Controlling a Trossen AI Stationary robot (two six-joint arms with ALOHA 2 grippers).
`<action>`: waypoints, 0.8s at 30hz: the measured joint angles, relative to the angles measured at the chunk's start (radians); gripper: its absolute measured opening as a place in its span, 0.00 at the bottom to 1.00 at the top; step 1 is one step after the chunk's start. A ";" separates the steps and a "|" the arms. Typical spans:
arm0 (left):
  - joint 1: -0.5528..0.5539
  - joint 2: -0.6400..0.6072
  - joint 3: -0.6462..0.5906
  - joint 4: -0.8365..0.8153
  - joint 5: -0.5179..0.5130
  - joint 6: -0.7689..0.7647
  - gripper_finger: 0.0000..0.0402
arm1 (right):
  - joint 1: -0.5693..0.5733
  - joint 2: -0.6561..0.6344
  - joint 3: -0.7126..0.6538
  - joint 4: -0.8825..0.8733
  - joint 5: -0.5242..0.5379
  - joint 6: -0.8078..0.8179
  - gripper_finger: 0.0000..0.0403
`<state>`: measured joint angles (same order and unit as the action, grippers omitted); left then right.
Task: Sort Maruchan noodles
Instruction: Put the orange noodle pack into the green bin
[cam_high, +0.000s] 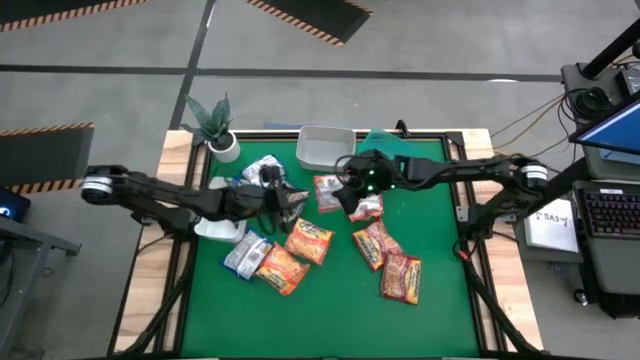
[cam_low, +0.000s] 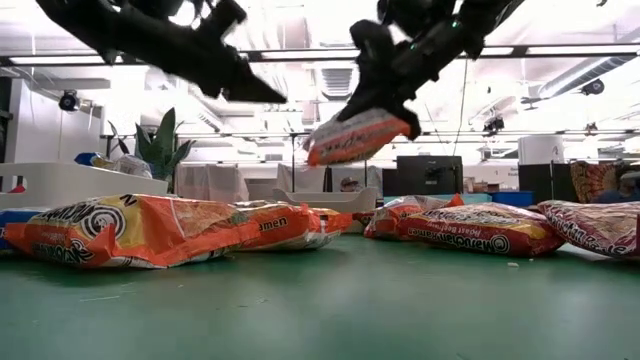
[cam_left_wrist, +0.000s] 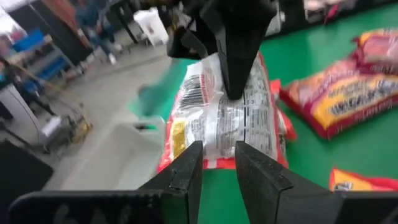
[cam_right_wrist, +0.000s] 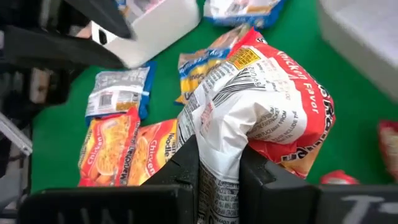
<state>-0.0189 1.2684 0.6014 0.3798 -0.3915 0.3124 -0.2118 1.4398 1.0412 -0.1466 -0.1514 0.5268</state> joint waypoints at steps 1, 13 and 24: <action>0.000 -0.021 0.000 0.002 0.013 0.014 0.19 | -0.004 -0.020 0.000 -0.016 0.009 -0.006 0.12; 0.002 -0.217 0.000 -0.005 0.028 0.117 0.19 | -0.083 -0.262 0.026 -0.225 0.100 -0.004 0.12; 0.003 -0.289 0.000 0.023 -0.255 0.154 0.19 | -0.187 -0.142 0.391 -0.696 0.215 -0.167 0.12</action>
<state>-0.0160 0.9798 0.6014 0.4030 -0.6460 0.4664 -0.3989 1.2976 1.4327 -0.8430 0.0631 0.3599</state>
